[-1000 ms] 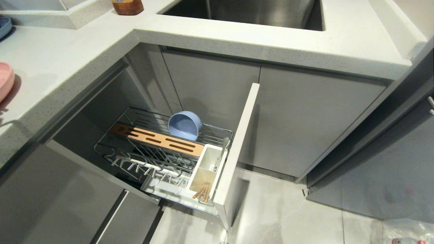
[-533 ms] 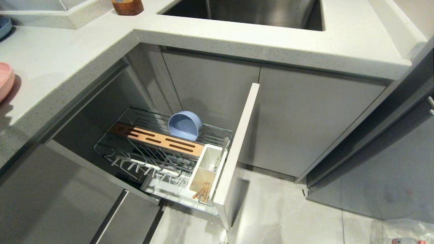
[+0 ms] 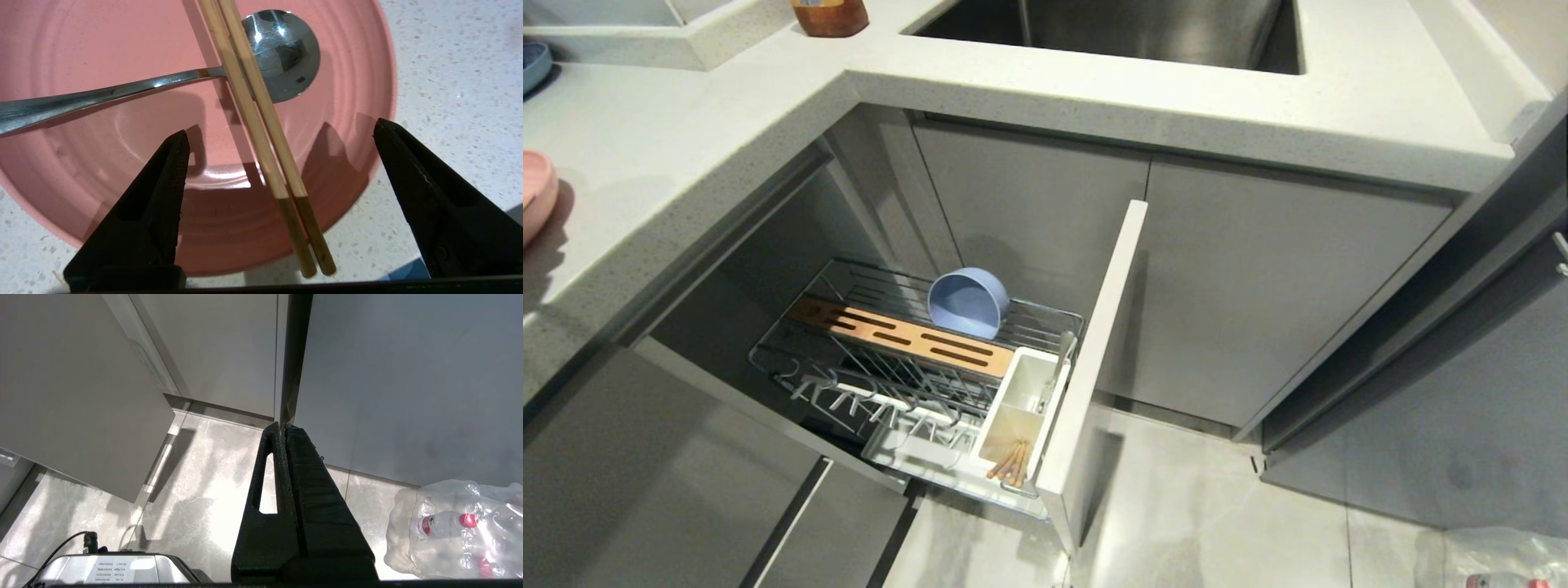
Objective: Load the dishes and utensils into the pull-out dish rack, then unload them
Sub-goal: Pick up the chopsticks and place it in the cupboard
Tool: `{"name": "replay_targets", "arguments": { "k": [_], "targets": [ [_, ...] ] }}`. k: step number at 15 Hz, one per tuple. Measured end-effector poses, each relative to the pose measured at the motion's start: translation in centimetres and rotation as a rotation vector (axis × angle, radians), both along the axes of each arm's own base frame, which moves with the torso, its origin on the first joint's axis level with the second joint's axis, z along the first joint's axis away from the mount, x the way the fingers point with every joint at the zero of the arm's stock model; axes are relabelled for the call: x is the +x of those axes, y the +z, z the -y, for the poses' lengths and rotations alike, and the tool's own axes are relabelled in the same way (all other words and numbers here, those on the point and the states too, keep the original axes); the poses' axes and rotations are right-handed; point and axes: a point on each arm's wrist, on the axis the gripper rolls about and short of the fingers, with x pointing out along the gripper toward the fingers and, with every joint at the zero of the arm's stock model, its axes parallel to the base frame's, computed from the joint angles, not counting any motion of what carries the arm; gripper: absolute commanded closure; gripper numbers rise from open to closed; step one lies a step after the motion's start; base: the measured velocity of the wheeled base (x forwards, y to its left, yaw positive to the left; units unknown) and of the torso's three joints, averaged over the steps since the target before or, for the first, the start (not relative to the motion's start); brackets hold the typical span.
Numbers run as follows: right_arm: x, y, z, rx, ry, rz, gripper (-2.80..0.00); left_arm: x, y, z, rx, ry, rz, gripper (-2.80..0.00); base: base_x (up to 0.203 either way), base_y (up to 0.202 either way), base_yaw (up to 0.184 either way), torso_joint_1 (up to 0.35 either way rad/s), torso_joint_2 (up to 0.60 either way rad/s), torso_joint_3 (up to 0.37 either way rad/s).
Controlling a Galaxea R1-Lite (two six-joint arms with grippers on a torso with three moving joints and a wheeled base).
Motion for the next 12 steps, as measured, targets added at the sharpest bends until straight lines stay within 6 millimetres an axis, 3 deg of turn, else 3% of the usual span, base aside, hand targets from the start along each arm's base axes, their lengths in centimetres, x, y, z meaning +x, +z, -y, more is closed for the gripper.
{"name": "replay_targets", "arguments": {
  "k": [8, 9, 12],
  "targets": [
    [0.0, 0.0, 0.0, 0.0, 0.0, 0.0, 0.0, 0.9, -0.61, -0.7, -0.026, -0.019, -0.022, -2.8, 0.0, 0.0, 0.0, 0.0, 0.0, 0.0],
    [0.0, 0.0, 0.0, 0.0, 0.0, 0.0, 0.0, 0.91, -0.66, -0.7, -0.026, -0.019, -0.024, 0.0, 0.0, 0.0, 0.0, 0.0, 0.0, 0.0],
    [0.0, 0.0, 0.0, 0.0, 0.0, 0.0, 0.0, 0.95, -0.77, -0.7, -0.03, -0.023, -0.029, 0.0, 0.0, 0.0, 0.0, 0.0, 0.0, 0.0]
  ]
}}
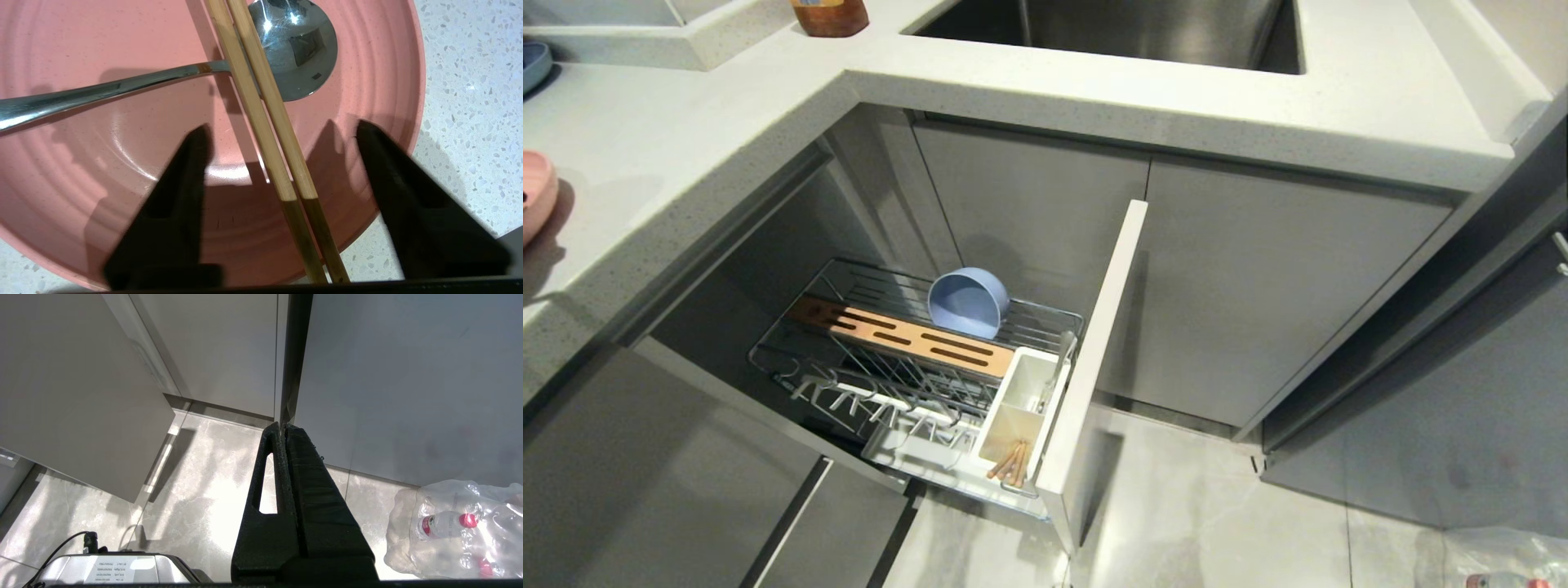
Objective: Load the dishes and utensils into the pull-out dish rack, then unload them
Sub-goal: Pick up the chopsticks and place it in the cupboard
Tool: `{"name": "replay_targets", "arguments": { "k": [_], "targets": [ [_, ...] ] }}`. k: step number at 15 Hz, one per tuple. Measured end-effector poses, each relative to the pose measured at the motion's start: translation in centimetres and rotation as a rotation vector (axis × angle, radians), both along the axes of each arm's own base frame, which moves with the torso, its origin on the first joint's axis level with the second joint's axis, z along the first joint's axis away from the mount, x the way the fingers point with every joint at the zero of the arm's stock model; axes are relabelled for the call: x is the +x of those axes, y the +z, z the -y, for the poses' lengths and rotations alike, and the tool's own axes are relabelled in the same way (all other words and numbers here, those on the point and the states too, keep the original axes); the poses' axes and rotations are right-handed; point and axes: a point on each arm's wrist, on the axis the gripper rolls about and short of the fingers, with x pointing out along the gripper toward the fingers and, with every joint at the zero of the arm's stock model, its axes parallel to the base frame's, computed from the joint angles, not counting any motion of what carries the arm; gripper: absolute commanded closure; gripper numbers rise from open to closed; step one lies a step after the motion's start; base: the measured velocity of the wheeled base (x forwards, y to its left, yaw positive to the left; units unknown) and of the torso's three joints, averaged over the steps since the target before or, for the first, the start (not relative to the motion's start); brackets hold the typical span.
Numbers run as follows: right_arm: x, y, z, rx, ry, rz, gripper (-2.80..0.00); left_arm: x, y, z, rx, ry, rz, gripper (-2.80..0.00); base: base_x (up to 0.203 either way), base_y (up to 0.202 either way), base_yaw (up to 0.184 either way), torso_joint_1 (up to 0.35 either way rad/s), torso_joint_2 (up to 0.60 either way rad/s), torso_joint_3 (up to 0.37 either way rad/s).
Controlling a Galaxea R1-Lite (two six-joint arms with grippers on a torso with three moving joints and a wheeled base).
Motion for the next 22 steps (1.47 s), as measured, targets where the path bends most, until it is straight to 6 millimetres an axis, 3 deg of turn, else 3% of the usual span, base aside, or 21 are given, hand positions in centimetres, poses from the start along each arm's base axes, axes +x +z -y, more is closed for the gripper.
{"name": "replay_targets", "arguments": {
  "k": [9, 14, 18, 22],
  "targets": [
    [0.0, 0.0, 0.0, 0.0, 0.0, 0.0, 0.0, -0.5, 0.4, 0.2, 0.009, 0.003, 0.015, 0.0, 0.0, 0.0, 0.0, 0.0, 0.0, 0.0],
    [0.0, 0.0, 0.0, 0.0, 0.0, 0.0, 0.0, -2.8, 2.0, 0.9, 0.042, 0.005, 0.088, 0.0, 0.0, 0.0, 0.0, 0.0, 0.0, 0.0],
    [0.0, 0.0, 0.0, 0.0, 0.0, 0.0, 0.0, -5.7, 3.5, 2.6, 0.083, -0.049, 0.162, 0.0, 0.0, 0.0, 0.0, 0.0, 0.0, 0.0],
    [0.0, 0.0, 0.0, 0.0, 0.0, 0.0, 0.0, -7.5, 3.3, 5.7, 0.084, -0.305, 0.124, 0.0, 0.0, 0.0, 0.0, 0.0, 0.0, 0.0]
  ]
}}
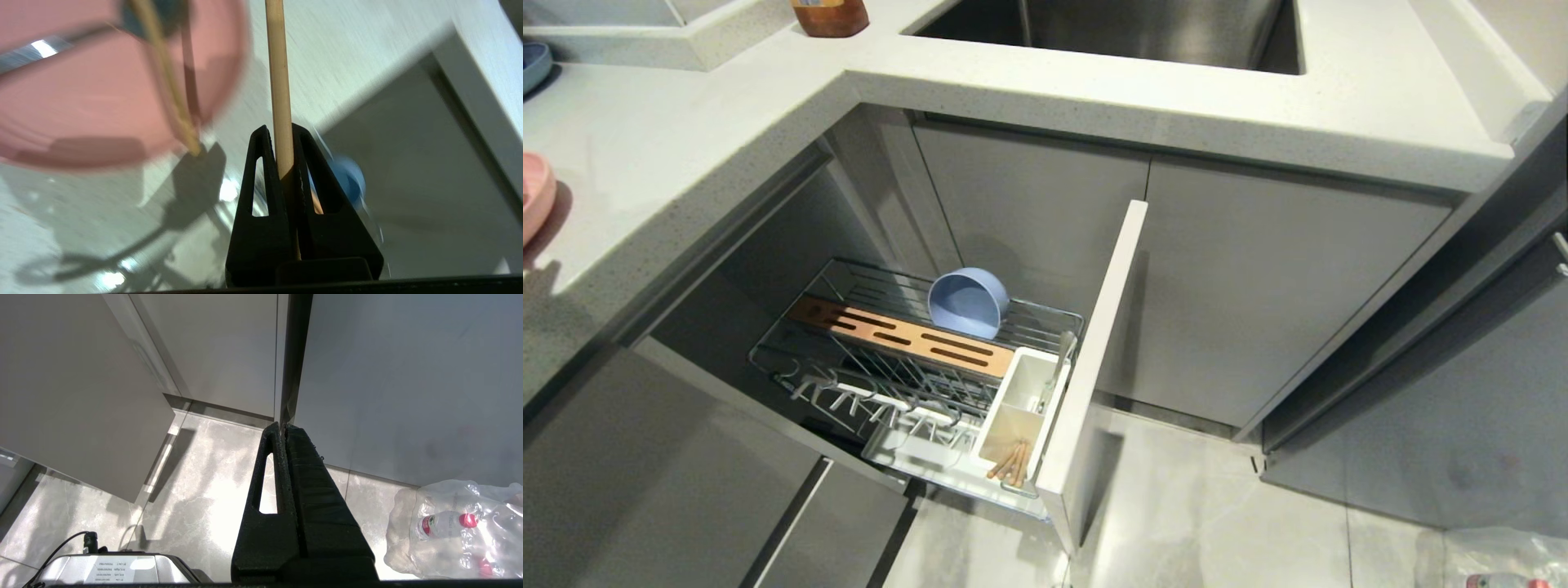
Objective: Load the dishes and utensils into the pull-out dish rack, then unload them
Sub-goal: Pick up the chopsticks and place it in the cupboard
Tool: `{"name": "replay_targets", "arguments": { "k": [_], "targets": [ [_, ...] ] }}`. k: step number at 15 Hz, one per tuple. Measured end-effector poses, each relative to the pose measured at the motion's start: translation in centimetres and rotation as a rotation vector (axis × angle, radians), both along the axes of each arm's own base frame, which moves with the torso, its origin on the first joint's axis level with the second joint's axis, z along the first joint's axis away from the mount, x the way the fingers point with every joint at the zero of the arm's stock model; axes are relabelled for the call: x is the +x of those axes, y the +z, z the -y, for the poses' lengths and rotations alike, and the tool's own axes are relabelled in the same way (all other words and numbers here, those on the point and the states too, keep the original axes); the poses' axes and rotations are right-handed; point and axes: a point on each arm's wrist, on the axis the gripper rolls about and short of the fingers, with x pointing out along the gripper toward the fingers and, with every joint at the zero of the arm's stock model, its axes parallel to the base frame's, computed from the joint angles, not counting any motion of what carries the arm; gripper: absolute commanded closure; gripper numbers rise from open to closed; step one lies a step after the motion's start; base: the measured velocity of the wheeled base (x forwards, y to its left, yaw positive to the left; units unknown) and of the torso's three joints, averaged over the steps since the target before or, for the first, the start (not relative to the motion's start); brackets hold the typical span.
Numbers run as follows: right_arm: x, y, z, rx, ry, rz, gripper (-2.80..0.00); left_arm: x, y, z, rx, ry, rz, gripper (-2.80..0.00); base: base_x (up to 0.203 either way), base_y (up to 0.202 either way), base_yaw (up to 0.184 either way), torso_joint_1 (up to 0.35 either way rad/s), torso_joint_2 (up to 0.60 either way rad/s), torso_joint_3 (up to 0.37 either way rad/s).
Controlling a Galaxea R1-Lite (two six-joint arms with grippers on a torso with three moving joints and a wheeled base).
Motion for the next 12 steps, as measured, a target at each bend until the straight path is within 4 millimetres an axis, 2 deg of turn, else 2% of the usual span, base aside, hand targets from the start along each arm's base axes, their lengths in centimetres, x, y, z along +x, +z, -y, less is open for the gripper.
{"name": "replay_targets", "arguments": {
  "k": [4, 7, 12],
  "targets": [
    [0.0, 0.0, 0.0, 0.0, 0.0, 0.0, 0.0, -1.9, -1.2, 2.9, 0.021, -0.379, -0.118, 0.0, 0.0, 0.0, 0.0, 0.0, 0.0, 0.0],
    [0.0, 0.0, 0.0, 0.0, 0.0, 0.0, 0.0, -2.9, -2.1, 4.1, 0.03, -0.642, -0.197, 0.0, 0.0, 0.0, 0.0, 0.0, 0.0, 0.0],
    [0.0, 0.0, 0.0, 0.0, 0.0, 0.0, 0.0, -3.2, -3.6, 5.3, -0.041, -0.911, -0.355, 0.0, 0.0, 0.0, 0.0, 0.0, 0.0, 0.0]
  ]
}}
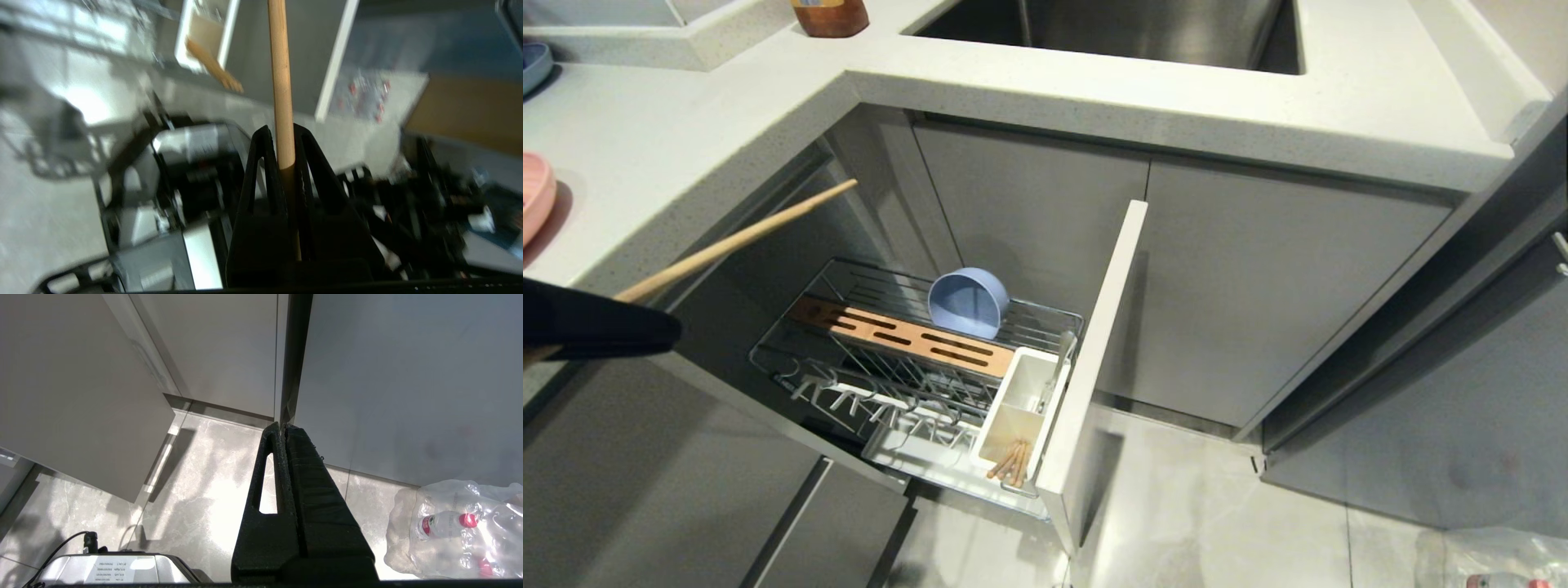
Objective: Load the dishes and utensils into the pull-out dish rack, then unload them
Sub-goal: Pick up the chopsticks and place it in the cupboard
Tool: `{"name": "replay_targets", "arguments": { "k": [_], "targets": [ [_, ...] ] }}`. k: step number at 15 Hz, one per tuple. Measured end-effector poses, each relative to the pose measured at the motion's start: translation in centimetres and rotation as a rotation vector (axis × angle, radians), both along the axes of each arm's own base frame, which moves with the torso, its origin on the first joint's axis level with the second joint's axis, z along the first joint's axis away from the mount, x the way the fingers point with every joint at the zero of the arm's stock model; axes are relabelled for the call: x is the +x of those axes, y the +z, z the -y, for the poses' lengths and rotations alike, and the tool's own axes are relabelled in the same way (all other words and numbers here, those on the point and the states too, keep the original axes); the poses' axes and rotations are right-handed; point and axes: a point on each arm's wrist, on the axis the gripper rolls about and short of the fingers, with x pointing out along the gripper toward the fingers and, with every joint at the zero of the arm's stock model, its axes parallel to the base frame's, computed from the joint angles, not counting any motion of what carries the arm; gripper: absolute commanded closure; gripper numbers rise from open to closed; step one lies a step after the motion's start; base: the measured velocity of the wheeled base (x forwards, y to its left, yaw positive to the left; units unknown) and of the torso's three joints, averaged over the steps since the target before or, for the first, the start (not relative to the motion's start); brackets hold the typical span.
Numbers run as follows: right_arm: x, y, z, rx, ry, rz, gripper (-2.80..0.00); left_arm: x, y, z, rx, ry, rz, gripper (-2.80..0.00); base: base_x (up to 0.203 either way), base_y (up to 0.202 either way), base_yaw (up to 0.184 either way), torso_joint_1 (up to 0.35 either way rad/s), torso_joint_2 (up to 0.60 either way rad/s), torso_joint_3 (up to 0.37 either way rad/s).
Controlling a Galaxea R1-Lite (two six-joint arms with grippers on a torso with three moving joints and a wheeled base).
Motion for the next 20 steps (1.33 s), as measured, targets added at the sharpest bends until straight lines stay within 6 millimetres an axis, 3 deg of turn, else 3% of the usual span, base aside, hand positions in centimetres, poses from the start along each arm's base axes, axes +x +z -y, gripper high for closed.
{"name": "replay_targets", "arguments": {
  "k": [4, 8, 20],
  "targets": [
    [0.0, 0.0, 0.0, 0.0, 0.0, 0.0, 0.0, 0.8, -1.2, 0.9, -0.03, -0.053, -0.233, 0.0, 0.0, 0.0, 0.0, 0.0, 0.0, 0.0],
    [0.0, 0.0, 0.0, 0.0, 0.0, 0.0, 0.0, 2.9, -2.9, 2.4, -0.014, -0.03, -0.485, 0.0, 0.0, 0.0, 0.0, 0.0, 0.0, 0.0],
    [0.0, 0.0, 0.0, 0.0, 0.0, 0.0, 0.0, 11.6, -8.2, 7.7, 0.074, -0.037, -0.822, 0.0, 0.0, 0.0, 0.0, 0.0, 0.0, 0.0]
  ]
}}
